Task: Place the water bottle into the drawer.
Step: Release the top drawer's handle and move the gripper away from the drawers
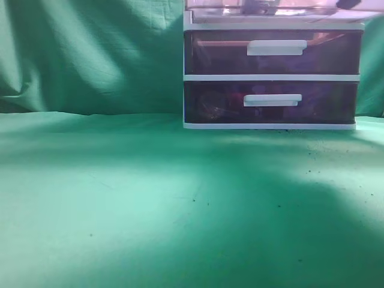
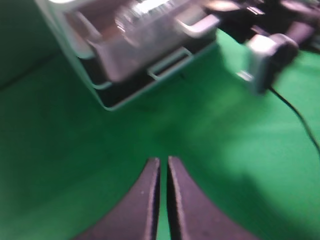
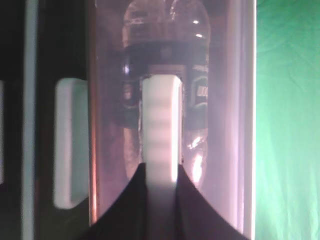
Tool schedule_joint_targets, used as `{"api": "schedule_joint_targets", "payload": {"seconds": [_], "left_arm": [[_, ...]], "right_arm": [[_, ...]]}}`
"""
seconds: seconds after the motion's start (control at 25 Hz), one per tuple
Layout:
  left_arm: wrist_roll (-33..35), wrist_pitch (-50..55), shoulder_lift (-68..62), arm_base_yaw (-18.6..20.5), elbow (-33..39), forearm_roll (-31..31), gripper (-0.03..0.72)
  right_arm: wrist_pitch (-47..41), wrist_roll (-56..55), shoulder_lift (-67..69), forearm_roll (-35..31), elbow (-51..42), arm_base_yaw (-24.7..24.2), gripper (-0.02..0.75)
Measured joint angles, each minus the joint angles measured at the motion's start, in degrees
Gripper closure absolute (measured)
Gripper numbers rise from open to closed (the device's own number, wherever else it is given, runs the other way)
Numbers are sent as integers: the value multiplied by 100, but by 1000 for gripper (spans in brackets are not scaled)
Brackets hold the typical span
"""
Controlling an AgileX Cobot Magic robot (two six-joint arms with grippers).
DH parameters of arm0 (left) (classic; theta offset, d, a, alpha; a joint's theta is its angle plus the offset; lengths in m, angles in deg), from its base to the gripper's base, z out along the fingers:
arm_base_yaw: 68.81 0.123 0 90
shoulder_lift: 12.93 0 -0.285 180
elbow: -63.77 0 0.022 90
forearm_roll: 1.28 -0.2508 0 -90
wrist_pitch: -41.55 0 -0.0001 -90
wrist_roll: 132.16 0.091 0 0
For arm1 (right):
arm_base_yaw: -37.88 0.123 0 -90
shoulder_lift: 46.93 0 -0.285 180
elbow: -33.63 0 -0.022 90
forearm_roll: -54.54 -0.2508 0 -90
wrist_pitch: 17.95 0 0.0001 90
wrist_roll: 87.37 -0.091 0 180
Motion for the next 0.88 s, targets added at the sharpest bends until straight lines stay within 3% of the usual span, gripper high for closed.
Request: {"api": "schedule_joint_targets", "payload": {"seconds": [0.12,0.4,0.6,0.84,0.88], "left_arm": [[151,238,292,-4,103,223,688],[108,278,846,-4,1071,198,688],[80,132,983,-4,1555,159,688],[71,-66,1008,-4,1624,106,688],[42,-76,1008,-4,1624,67,688]], "right_arm": [[-88,31,456,0,593,-27,662],[-134,45,1195,-18,1533,-27,662],[-134,45,1290,-18,1634,-27,662],[-126,-226,1292,8,1639,-27,662],[-126,-248,1269,8,1639,-27,593]]}}
